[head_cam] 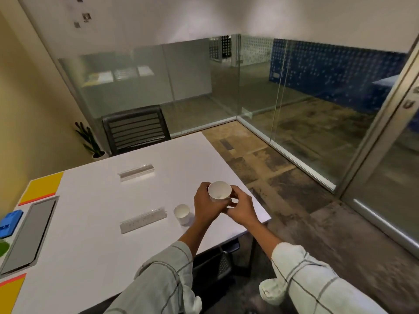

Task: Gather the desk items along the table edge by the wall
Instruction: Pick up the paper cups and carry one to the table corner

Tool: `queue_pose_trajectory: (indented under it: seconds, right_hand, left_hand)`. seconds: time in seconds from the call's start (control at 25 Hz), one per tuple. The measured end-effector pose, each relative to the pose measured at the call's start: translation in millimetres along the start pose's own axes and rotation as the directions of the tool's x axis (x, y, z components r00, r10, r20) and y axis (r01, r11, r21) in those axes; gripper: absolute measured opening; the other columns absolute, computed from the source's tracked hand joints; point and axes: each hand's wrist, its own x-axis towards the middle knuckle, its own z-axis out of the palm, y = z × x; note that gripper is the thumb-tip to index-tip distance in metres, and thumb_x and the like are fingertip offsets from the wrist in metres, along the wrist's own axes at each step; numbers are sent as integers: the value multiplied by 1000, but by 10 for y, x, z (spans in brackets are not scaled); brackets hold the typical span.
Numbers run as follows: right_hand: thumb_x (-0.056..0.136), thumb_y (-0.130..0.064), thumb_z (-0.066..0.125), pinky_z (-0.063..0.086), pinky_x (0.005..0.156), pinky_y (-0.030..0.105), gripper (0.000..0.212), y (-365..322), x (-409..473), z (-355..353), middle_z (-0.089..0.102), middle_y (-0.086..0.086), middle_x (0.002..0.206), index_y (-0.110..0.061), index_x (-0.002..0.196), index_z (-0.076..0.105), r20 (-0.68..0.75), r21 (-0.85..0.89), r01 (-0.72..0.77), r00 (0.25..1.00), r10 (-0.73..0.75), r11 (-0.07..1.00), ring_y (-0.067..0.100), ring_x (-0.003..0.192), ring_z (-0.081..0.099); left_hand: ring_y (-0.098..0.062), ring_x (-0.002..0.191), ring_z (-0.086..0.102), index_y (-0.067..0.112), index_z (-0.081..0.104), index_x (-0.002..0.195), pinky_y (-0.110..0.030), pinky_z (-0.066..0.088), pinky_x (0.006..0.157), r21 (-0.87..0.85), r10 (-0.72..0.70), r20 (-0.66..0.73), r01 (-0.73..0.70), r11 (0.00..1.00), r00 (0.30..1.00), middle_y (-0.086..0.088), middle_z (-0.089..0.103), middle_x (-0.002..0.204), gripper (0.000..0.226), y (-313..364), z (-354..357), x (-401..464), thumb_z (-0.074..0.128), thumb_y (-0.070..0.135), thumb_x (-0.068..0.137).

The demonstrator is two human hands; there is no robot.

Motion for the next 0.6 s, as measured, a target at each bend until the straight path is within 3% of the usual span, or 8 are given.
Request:
queue_pose_trajectory:
  seconds: [0.12, 0.28, 0.4, 0.52, 0.6]
  right_hand:
    - [60, -6, 91, 59, 79, 24, 71, 98, -130, -386, 68, -6, 112, -26, 121, 61, -76, 9, -22, 997, 22, 1000, 12, 107, 64]
    - [57, -8, 93, 59, 78, 21, 74, 301, -239, -939, 70, -11, 105, -22, 123, 64, -167, 9, -64, 984, 64, 998, 6, 100, 67]
    - [56, -12, 92, 53, 77, 11, 73, 524, -306, -1421, 70, -16, 104, -21, 122, 64, -230, -8, -103, 968, 99, 995, -1, 96, 67]
    - [56, -7, 87, 51, 80, 15, 70, 789, -369, -2014, 71, -9, 107, -20, 121, 64, -304, -23, -140, 944, 127, 990, 8, 99, 67]
    - [58, -4, 86, 51, 79, 15, 65, 976, -414, -2449, 71, -13, 101, -23, 116, 65, -340, -51, -162, 930, 136, 985, 0, 93, 67]
  left_hand:
    - [-5, 84, 56, 28, 51, 104, -13, 41, 65, -4, 24, 93, -24, 1000, 995, 10, 59, 98, 65, 154, 336, -120, 90, 35, 51]
    - [-6, 89, 59, 28, 54, 103, -15, 45, 67, -33, 54, 195, -49, 998, 979, 10, 61, 99, 65, 313, 861, -197, 92, 37, 51]
    - [-10, 95, 60, 25, 57, 111, -19, 50, 75, -36, 39, 286, -30, 999, 957, 7, 64, 106, 73, 450, 1384, -219, 94, 41, 50]
    - [-15, 104, 59, 21, 57, 119, -29, 52, 89, -27, 10, 371, 0, 1000, 929, 3, 64, 114, 81, 659, 2033, -301, 94, 41, 50]
    - [-13, 100, 58, 21, 57, 116, -18, 47, 82, -27, 4, 415, 7, 1000, 910, 6, 62, 109, 77, 812, 2487, -366, 95, 38, 51]
